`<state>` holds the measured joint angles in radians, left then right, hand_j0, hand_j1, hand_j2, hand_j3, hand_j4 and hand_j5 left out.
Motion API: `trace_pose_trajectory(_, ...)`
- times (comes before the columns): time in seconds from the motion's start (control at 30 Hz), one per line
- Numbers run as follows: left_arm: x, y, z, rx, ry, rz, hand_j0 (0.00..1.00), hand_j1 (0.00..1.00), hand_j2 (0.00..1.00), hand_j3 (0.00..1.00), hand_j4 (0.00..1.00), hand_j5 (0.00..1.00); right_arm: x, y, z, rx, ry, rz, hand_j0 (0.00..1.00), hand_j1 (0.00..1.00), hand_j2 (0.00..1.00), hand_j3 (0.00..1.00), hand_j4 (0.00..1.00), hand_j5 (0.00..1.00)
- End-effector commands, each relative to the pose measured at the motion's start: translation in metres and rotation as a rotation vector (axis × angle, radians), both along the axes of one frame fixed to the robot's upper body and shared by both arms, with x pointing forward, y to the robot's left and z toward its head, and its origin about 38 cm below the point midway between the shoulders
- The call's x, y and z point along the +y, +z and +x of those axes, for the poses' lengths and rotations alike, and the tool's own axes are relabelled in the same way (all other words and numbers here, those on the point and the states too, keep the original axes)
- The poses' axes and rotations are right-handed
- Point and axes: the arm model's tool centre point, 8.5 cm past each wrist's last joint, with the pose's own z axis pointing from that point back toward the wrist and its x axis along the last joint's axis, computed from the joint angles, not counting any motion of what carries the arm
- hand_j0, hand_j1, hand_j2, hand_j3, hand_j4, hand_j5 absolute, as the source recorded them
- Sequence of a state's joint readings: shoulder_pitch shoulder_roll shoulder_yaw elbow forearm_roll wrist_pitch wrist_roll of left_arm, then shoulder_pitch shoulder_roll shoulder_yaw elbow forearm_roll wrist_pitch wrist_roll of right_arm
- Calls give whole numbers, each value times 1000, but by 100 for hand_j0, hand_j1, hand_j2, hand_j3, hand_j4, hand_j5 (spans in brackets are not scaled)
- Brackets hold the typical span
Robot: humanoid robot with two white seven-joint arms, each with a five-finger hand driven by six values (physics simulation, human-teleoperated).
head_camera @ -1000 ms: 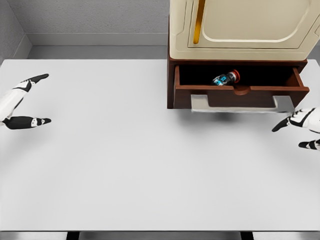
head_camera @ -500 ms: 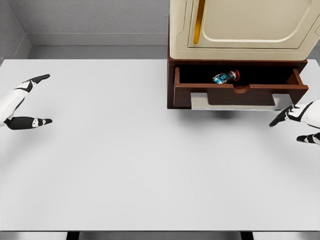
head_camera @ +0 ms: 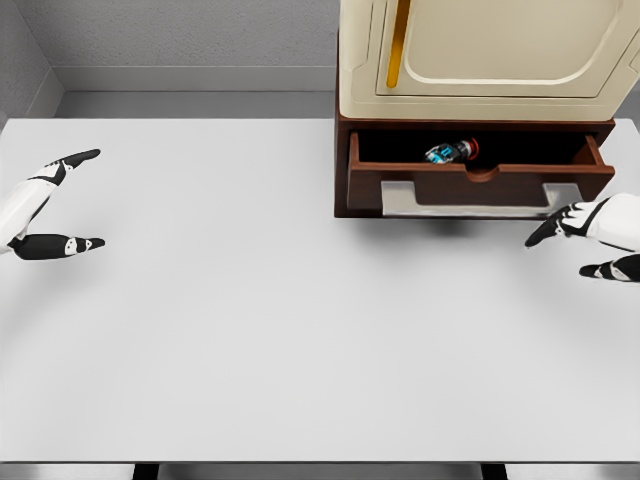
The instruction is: Put the switch into the drawer with left arm, and close the drawer with right arm
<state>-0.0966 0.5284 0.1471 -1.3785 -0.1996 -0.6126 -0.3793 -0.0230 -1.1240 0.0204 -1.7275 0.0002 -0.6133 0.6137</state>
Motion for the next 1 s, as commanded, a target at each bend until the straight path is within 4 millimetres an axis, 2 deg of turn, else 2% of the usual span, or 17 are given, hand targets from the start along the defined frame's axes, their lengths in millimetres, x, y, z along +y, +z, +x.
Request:
trace_pose_trajectory(0.0,0,1,0,-1,1,-7,100,100,100,100,100,100,-3,-9,2,24,-15,7,77,77,77,77,77,77)
trace_pose_trajectory(0.57,0,1,0,-1,1,-7,100,100,100,100,100,100,3,-7,33,-11,-26,40,78,78,78,78,78,78)
trace_pose_trajectory(0.77,1,1,0,-1,1,-6,100,100,100,100,100,100,0,-4,36,-21,-36,45,79,79,79,79,79,79)
trace_pose_trajectory(0.97,1,1,0,0,2,-6,100,100,100,100,100,100,10,-5,43,-23,-13,46,79,79,79,79,79,79)
